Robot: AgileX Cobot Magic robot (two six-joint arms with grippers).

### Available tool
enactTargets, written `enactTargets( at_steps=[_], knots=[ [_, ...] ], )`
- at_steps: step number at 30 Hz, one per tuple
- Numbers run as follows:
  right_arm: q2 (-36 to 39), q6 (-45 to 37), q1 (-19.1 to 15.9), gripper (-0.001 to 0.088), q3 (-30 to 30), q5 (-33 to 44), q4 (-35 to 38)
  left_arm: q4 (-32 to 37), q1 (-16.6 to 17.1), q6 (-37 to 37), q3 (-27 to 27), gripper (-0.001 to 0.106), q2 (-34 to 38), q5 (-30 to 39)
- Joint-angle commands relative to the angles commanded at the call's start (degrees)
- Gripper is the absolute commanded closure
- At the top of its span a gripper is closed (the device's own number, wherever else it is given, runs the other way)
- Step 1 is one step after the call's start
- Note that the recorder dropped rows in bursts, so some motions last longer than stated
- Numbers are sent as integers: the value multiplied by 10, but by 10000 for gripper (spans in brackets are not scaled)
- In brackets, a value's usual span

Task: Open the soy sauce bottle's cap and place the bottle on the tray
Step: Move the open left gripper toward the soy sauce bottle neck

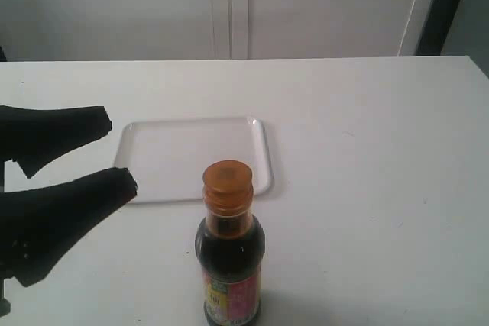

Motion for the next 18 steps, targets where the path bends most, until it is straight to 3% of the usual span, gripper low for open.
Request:
enactTargets(
  at_steps=[3,6,10,18],
  knots=[
    [0,0,0,868,0,0,0,3,0,-11,-3,151,1,0],
    [0,0,0,868,0,0,0,57,0,-59,-38,151,17,6],
    [0,0,0,868,0,0,0,59,-6,-62,-65,151,47,13],
    [0,0,0,868,0,0,0,20,-90,-8,-86,151,94,81]
  ],
)
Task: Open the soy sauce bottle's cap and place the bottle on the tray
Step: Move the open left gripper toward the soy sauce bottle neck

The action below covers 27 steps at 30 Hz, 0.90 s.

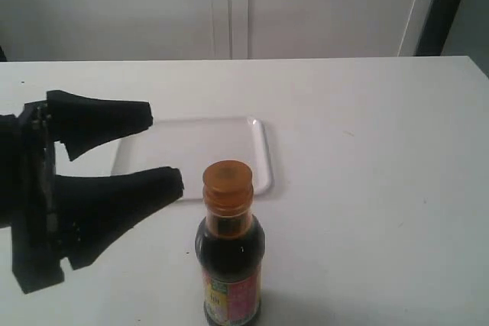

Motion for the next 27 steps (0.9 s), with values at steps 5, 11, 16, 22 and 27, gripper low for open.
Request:
enactTargets(
  at_steps=[5,11,16,22,27],
  knots=[
    [0,0,0,868,0,0,0,-26,-36,39,-22,151,31,21],
    [0,0,0,868,0,0,0,-69,-58,76,-34,151,76,38],
    [0,0,0,868,0,0,0,-68,-59,88,-34,151,115,9],
    [0,0,0,868,0,0,0,-70,-59,110,-34,151,138,-13],
    [0,0,0,868,0,0,0,-69,-68,119,-34,151,149,-18]
  ],
)
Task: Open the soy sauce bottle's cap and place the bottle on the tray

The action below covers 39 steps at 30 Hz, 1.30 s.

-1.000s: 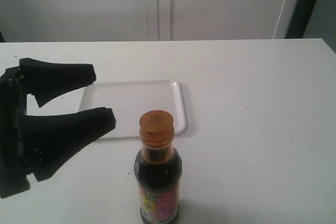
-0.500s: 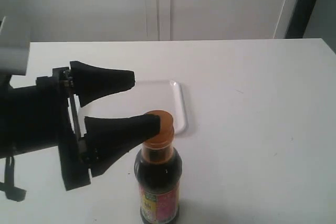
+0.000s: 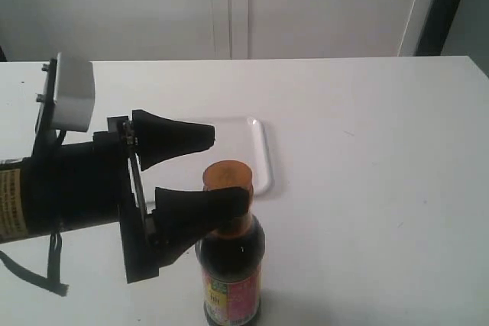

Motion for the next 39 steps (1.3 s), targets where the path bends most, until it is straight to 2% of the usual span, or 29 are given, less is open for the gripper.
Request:
enactTargets(
  at_steps=[6,29,39],
  knots=[
    [0,0,0,868,0,0,0,-8,-20,13,0,151,14,18],
    [0,0,0,868,0,0,0,25,-20,15,3,151,71,32],
    [0,0,0,868,0,0,0,12,-20,48,24,151,116,30]
  ],
)
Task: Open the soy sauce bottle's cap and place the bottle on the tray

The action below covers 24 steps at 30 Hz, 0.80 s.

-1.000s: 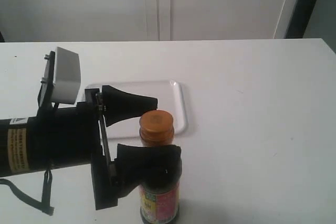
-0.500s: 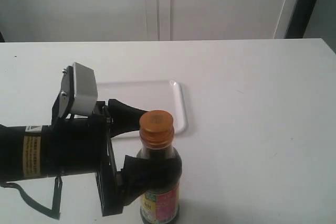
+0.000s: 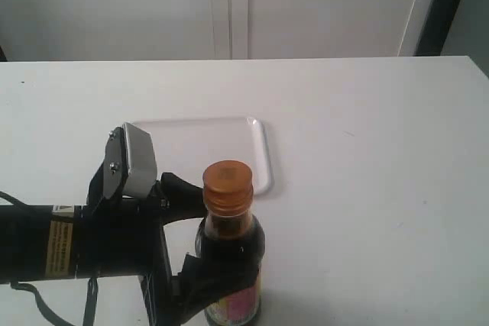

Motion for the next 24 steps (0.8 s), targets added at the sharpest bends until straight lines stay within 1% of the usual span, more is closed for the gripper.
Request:
enactTargets(
  at_steps=[3,8,13,18,20,24],
  knots=[
    [0,0,0,868,0,0,0,-7,0,20,0,151,11,-5],
    [0,0,0,868,0,0,0,-7,0,22,0,151,32,-8],
    [0,0,0,868,0,0,0,-21,-1,40,0,151,52,-28],
    [0,0,0,868,0,0,0,-34,-18,70,0,151,73,-34],
    [0,0,0,868,0,0,0,-47,-25,72,0,151,82,-34],
    [0,0,0,868,0,0,0,-61,-27,86,0,151,91,-37]
  ],
)
